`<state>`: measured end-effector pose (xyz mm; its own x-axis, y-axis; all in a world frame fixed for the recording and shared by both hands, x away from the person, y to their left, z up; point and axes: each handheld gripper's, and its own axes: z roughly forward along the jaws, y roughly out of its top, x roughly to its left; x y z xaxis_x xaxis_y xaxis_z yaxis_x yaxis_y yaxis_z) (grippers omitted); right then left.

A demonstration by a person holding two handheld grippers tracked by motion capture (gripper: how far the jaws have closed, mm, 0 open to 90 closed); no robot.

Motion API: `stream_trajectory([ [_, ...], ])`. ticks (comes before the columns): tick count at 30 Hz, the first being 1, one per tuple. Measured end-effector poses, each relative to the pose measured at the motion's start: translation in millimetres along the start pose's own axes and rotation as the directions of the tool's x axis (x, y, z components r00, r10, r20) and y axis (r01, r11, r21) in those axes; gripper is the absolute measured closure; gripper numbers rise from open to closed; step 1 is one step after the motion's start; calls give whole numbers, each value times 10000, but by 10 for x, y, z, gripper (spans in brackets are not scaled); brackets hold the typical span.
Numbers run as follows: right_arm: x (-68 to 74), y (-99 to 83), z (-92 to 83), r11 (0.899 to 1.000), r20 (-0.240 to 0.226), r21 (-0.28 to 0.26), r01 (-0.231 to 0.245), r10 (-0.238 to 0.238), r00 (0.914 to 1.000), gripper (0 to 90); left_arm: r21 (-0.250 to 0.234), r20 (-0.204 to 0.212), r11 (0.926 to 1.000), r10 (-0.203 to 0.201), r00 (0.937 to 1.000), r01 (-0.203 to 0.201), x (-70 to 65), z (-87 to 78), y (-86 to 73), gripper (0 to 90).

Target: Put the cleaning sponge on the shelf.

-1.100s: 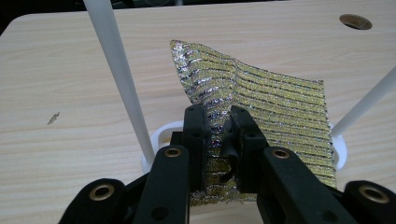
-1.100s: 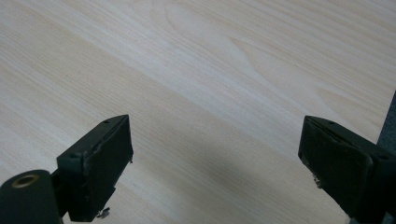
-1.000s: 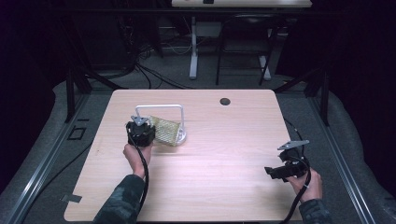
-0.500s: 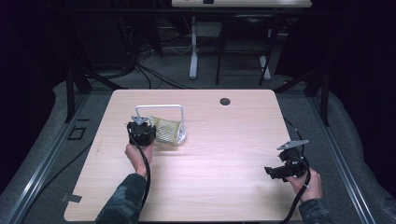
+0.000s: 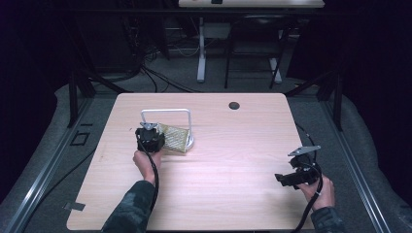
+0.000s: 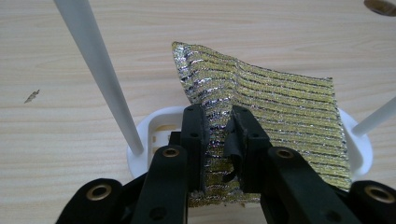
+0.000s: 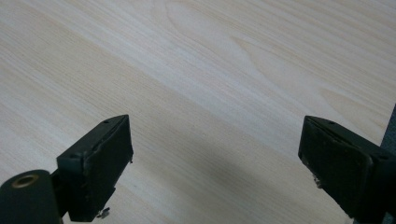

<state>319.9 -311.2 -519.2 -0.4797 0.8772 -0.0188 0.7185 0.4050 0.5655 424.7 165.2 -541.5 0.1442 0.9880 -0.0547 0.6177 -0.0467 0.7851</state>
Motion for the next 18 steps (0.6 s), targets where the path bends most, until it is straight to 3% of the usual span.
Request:
stream_trajectory([
  [11, 11, 4, -14, 10000, 42, 26, 82, -82, 10000, 93, 447, -389, 9985, 330, 9987, -313, -32, 38, -31, 563],
  [15, 15, 7, -11, 10000, 41, 37, 72, -72, 10000, 93, 457, -319, 9982, 401, 9987, -386, -31, 23, -29, 491],
  [18, 10, 6, -8, 10000, 29, 31, 68, -68, 10000, 93, 394, -32, 9979, 508, 9987, -507, -42, -7, -9, 445],
])
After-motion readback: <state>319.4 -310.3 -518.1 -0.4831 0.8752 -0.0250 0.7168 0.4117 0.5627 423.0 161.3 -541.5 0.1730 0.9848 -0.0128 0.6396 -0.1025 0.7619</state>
